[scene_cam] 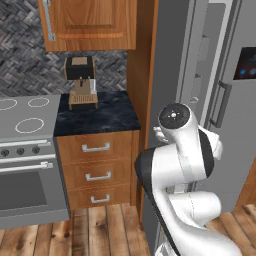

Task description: Take the bottled waters from the counter and place them in the freezer to freeze. Close the freezer door after placing the bottles.

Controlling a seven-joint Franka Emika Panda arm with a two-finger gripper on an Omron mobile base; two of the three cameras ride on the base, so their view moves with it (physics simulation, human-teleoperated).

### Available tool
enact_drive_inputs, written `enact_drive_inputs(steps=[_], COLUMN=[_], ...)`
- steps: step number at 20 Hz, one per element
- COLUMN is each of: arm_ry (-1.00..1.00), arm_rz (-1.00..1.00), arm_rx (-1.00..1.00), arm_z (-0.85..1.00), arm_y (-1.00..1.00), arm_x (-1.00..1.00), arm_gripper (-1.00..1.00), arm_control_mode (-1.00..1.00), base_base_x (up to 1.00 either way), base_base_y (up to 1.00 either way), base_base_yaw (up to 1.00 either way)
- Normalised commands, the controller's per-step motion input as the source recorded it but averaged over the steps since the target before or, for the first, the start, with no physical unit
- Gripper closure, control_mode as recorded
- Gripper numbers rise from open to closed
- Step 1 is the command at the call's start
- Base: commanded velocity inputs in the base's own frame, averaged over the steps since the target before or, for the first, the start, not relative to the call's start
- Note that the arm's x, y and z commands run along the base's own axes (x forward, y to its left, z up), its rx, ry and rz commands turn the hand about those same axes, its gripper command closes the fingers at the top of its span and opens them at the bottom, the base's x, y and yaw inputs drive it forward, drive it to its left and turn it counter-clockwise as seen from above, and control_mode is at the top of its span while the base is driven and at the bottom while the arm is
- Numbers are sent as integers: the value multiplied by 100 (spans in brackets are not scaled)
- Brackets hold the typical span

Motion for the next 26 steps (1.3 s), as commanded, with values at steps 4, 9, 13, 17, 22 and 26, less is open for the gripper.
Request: enact_drive_inputs(steps=[4,9,13,17,22,26], arm_ry=[-13,-20,-19,-19,-16,-11], arm_rz=[-38,-31,-5,-3,-3,-5], arm_rx=[-30,-28,-8,-10,-9,-9], arm_z=[14,12,2,1,0,0], arm_y=[31,13,-8,0,0,0], arm_x=[68,59,47,47,42,45], arm_gripper=[-100,-100,-100,-100,-100,-100], arm_control_mode=[-100,-100,-100,-100,-100,-100], base_base_x=[0,0,0,0,0,0], base_base_y=[0,0,0,0,0,0], base_base_yaw=[0,0,0,0,0,0])
